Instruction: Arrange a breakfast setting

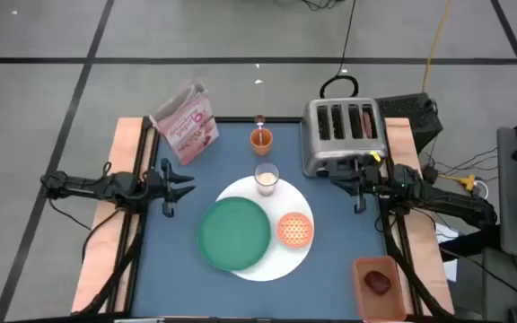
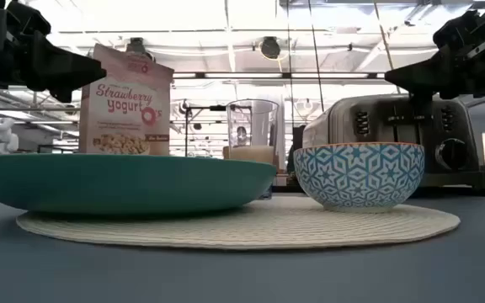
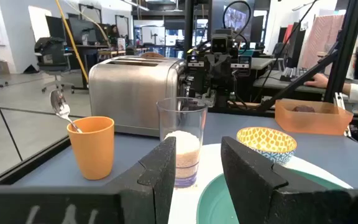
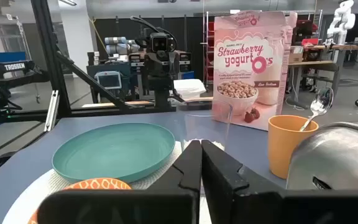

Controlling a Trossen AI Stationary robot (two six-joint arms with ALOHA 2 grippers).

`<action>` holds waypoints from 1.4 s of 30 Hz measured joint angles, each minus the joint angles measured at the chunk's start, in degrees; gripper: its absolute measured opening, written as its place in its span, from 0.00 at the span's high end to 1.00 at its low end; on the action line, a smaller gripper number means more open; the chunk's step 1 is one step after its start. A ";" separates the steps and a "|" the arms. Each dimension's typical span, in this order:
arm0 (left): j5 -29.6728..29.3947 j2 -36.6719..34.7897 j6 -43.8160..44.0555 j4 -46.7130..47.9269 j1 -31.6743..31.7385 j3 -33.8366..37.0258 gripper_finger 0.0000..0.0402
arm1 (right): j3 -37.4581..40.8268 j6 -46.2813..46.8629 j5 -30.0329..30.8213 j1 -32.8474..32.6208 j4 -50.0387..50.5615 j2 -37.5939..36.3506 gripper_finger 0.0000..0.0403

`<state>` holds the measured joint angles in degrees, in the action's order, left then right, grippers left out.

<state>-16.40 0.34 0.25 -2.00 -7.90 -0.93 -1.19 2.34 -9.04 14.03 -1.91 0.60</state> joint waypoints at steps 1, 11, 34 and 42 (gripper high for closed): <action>0.00 0.00 0.00 0.00 0.00 0.00 0.66 | 0.00 -0.01 0.00 -0.01 0.00 0.00 0.99; 0.00 0.02 0.01 0.00 0.00 0.00 0.66 | -0.01 0.00 0.00 0.00 0.00 0.00 0.99; 0.00 0.02 0.00 -0.02 0.00 0.00 0.66 | 0.00 -0.01 0.00 0.01 0.00 0.00 0.99; -1.54 -0.02 0.92 -7.08 0.00 0.17 0.66 | 0.00 -0.01 0.00 0.01 0.00 0.02 0.99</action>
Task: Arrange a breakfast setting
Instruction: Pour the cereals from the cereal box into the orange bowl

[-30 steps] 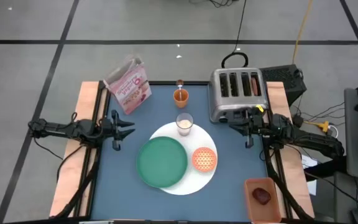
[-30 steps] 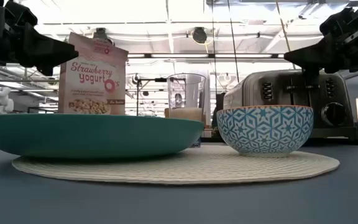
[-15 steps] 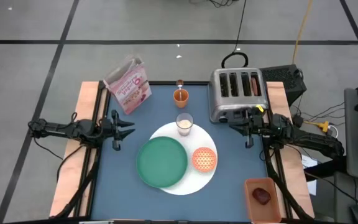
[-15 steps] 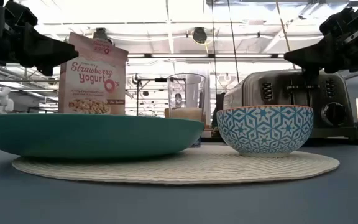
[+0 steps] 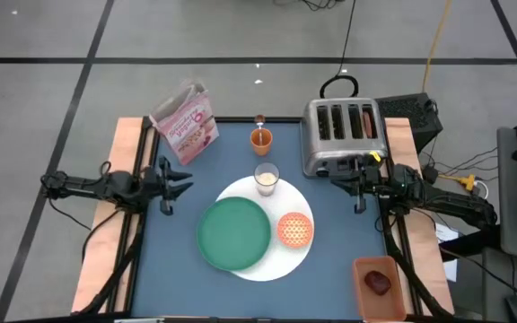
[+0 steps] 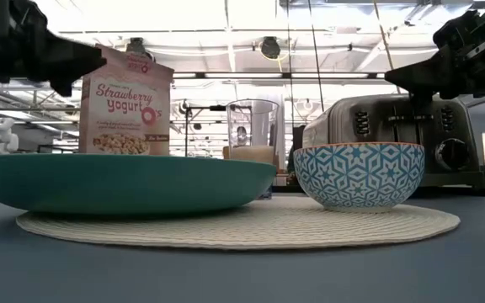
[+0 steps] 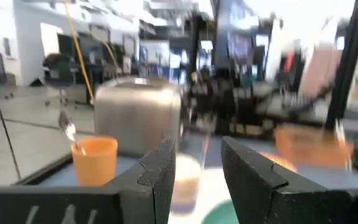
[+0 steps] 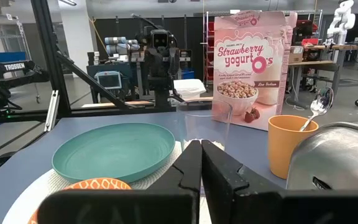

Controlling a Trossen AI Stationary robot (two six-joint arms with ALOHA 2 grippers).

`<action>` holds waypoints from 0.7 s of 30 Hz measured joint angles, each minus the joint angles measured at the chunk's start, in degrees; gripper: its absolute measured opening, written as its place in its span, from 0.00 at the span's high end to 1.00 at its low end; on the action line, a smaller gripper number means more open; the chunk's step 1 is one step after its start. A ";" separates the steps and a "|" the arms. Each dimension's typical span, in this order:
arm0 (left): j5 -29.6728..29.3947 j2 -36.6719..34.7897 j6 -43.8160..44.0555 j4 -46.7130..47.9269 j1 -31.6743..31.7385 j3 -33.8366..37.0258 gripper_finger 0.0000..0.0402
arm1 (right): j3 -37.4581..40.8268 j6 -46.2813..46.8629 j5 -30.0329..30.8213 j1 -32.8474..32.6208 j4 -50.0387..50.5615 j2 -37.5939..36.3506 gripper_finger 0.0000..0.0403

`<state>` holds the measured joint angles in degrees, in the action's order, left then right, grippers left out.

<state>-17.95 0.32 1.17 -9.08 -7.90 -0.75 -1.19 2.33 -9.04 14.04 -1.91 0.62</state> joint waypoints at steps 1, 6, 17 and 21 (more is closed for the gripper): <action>-0.12 0.00 0.97 -1.28 0.00 0.00 0.66 | 0.00 0.00 0.00 0.00 0.02 -0.02 0.99; -0.30 0.01 3.79 -4.56 0.00 -0.53 0.66 | -0.02 0.01 -0.01 -0.02 0.00 -0.01 0.99; -11.16 0.07 5.39 13.28 0.00 -17.64 0.66 | -0.02 0.00 0.00 -0.02 0.00 -0.02 0.99; -13.75 0.80 5.59 17.11 0.00 -24.42 0.66 | -0.01 0.01 0.00 -0.02 0.00 0.00 0.99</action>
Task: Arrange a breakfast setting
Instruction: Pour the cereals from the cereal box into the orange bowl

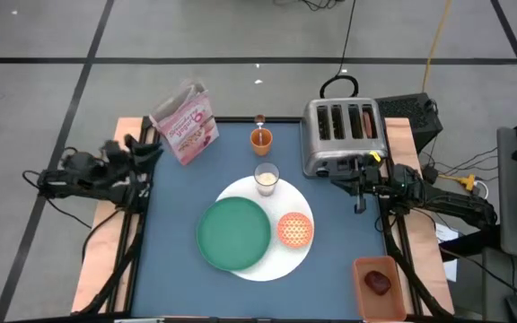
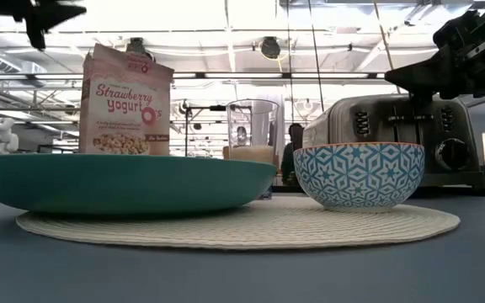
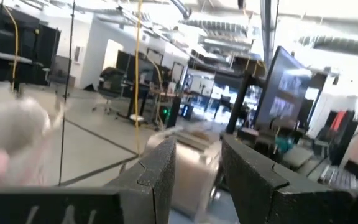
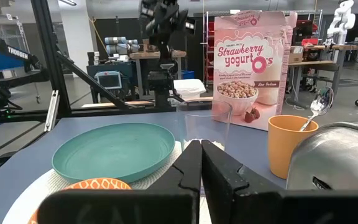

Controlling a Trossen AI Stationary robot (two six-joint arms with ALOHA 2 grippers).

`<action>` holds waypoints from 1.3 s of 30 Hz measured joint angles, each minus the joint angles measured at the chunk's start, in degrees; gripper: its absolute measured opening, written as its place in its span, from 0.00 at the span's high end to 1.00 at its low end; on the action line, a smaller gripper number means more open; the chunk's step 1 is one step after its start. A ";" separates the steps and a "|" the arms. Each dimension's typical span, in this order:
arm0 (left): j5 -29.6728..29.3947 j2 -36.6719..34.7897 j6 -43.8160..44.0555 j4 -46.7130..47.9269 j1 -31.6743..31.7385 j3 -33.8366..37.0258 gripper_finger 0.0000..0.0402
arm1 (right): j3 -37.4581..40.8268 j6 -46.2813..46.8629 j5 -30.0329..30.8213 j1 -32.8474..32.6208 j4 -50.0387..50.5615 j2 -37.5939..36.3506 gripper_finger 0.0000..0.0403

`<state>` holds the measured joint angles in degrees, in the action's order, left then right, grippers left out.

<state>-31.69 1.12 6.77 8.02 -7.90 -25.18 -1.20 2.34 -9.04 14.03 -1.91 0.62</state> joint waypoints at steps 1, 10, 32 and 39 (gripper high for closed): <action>-0.05 0.48 -0.21 0.22 0.00 -1.24 0.66 | 0.00 0.01 -0.02 0.00 0.00 0.00 0.99; -5.67 12.58 -8.34 0.47 0.00 -11.54 0.66 | 0.01 0.00 -0.01 0.00 0.00 -0.01 0.99; -17.52 37.92 -9.98 25.63 3.08 -47.22 0.66 | -0.01 0.01 0.00 0.00 0.00 0.00 0.99; -16.47 46.10 -0.29 43.92 12.58 -55.40 0.66 | 0.01 -0.01 0.00 0.00 -0.01 -0.01 0.99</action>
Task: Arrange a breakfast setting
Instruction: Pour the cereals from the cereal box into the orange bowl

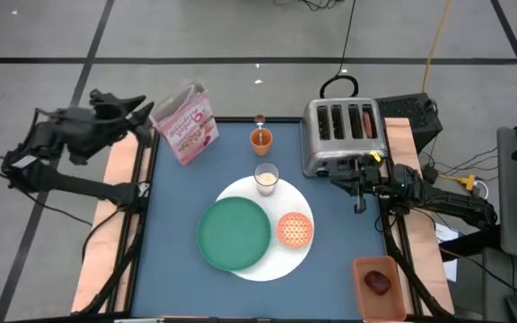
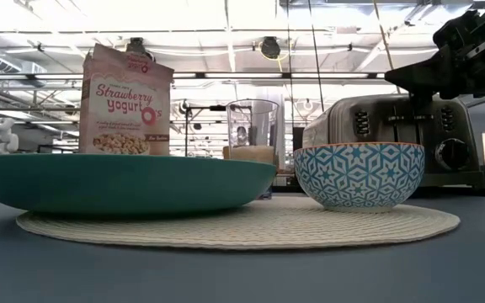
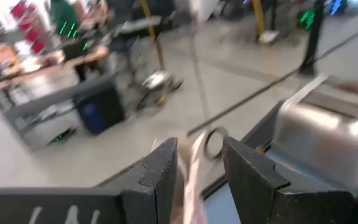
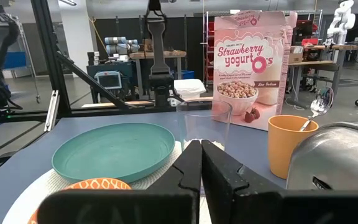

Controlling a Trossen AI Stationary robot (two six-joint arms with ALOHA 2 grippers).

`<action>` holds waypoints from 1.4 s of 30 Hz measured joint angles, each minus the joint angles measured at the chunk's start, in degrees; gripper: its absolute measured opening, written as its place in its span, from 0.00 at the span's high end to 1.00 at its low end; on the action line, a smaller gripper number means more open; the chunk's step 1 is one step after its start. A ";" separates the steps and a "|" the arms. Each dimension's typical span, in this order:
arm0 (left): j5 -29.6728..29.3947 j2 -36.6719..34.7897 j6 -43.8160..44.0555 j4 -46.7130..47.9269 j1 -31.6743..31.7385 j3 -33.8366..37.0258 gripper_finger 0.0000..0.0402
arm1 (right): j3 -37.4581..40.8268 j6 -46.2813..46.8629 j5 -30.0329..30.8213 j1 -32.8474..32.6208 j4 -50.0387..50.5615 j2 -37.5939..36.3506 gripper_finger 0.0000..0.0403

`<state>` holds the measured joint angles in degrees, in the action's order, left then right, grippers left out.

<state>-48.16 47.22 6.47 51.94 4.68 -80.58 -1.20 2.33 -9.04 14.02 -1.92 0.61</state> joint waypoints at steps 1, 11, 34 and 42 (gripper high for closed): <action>0.61 1.16 0.67 2.14 1.65 -0.78 0.66 | -0.01 0.01 0.00 0.00 -0.01 0.01 0.99; 18.98 11.70 1.82 12.59 21.66 -3.32 0.66 | -0.02 0.00 0.00 0.00 0.00 0.01 0.99; 34.75 19.48 -1.73 14.17 37.96 -3.96 0.66 | 0.00 0.00 0.00 0.00 -0.01 0.00 0.99; 38.92 19.44 0.07 14.45 37.96 -12.62 0.66 | -0.01 0.00 0.00 0.00 -0.01 0.01 0.99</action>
<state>-9.24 66.66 6.55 66.39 42.63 -93.20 -1.20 2.33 -9.04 14.02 -1.93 0.62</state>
